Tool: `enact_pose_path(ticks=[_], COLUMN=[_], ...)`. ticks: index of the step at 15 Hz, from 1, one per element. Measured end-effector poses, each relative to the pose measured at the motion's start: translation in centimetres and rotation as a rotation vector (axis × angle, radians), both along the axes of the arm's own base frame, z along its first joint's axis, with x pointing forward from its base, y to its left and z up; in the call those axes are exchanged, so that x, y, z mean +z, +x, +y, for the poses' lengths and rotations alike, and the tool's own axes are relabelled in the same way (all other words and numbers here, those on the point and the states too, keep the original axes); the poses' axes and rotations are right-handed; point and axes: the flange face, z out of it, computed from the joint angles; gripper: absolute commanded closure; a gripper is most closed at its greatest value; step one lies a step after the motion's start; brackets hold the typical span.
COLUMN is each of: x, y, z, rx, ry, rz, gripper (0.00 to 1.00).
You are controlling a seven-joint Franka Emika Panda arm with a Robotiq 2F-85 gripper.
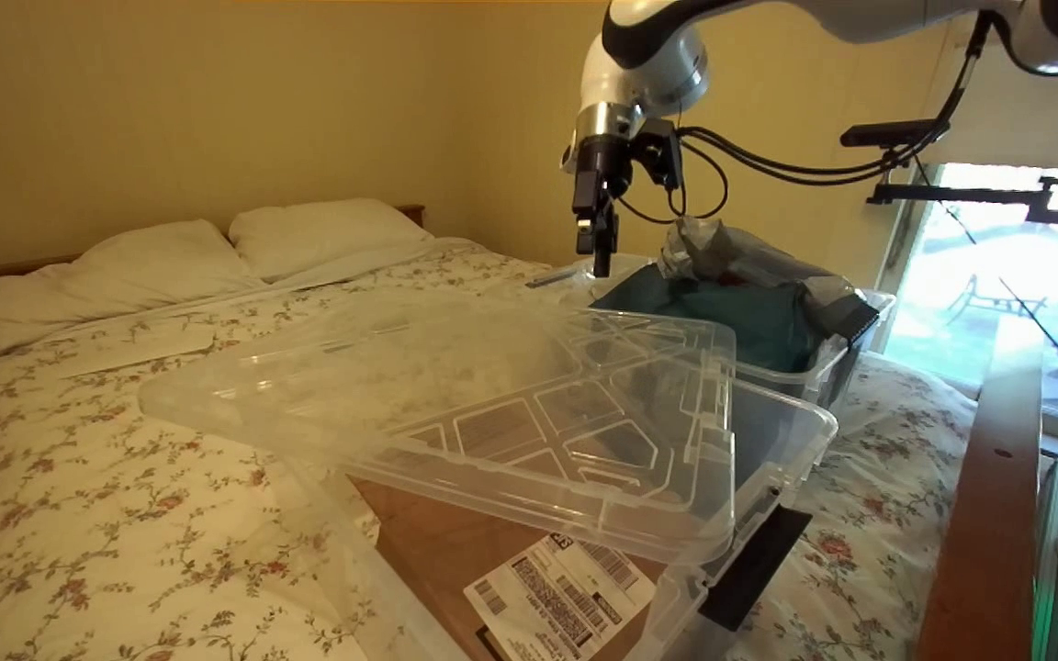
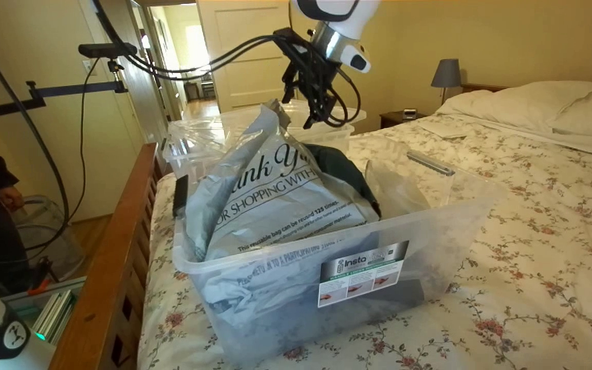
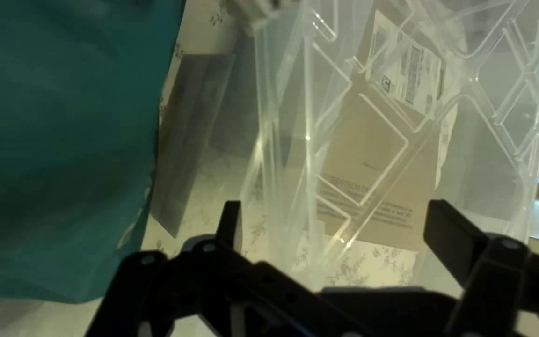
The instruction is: Take the lid off the basket
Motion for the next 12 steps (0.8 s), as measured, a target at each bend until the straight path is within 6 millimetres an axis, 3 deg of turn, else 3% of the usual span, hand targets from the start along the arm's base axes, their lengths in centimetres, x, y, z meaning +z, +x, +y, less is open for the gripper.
enact_pose_path(ticks=[2,4,7,12], x=[-2.4,-4.6,-7.2,-8.4], y=[1.0,1.3,0.9,-0.2], z=[-2.5,-3.4,-2.4,0.7], rx=[-0.012,-0.015,-0.005,0.027], ry=[0.046,0.08,0.116,0.144], rz=[0.088,0.172,0.275,0.358], gripper=[0.0,0.0,0.0,0.0])
